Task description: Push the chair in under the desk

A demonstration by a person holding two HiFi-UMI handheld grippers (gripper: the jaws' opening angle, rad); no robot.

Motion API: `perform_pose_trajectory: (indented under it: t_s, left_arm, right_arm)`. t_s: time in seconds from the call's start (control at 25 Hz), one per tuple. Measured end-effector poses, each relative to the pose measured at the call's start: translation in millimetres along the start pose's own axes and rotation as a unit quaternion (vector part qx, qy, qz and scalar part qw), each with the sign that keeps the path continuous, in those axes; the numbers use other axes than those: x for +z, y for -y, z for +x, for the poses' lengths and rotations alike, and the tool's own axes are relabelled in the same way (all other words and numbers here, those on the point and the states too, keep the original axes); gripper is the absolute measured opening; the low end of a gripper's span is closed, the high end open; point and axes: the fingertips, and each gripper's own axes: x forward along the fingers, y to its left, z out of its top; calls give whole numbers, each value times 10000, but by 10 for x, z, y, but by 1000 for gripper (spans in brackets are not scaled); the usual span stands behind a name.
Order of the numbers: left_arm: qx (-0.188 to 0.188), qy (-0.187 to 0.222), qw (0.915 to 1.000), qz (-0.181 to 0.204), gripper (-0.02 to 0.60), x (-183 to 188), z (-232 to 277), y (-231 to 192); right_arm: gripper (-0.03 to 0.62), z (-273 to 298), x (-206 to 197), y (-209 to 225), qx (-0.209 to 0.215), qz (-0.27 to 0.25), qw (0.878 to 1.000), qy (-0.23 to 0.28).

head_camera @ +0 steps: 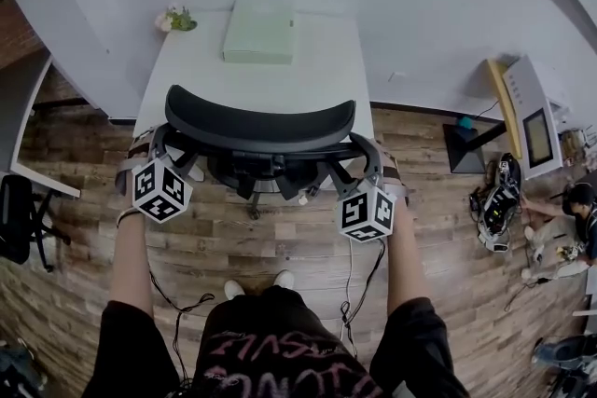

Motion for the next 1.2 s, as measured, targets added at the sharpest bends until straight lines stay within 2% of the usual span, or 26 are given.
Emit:
perform_pose_trajectory:
  t_s: [0.16, 0.32, 0.4, 0.52, 0.68, 0.72, 0.84, 1.04, 1.2]
  left_arm:
    - [81, -86, 9999, -61, 261, 7, -87, -19]
    - [221, 154, 9989, -375, 261, 36, -267, -36]
    - [268, 286, 9976, -575, 261, 41, -365, -20]
    - [432, 627, 9908, -1115, 259, 61, -553, -78]
    - [725, 962, 9774, -1739, 183, 13, -802, -131]
    - [787, 1056, 9729, -1902, 163, -2, -862, -127]
    - [956, 1387, 9556, -2419, 117, -51, -1021, -126]
    - [1173, 1919, 9203, -3200, 35, -99, -1311, -179]
    - [1266, 2204, 9025, -3477, 15, -92, -1456, -195]
  right_arm:
    - [273, -87, 58, 20, -123, 11, 9999, 48]
    - [272, -282, 174, 136, -340, 559, 9973, 348]
    - [270, -360, 227, 152, -437, 830, 9947, 427]
    - [259, -475, 311, 135, -602, 1408, 9867, 549]
    - [136, -668, 398, 114, -1060, 2024, 9713, 656]
    - [101, -708, 413, 105, -1170, 2159, 9671, 666]
    - [50, -808, 476, 80, -1435, 2575, 9529, 716]
    - [32, -981, 577, 9, -1600, 3222, 9302, 727]
    - [29, -1070, 567, -81, -1666, 3558, 9171, 675]
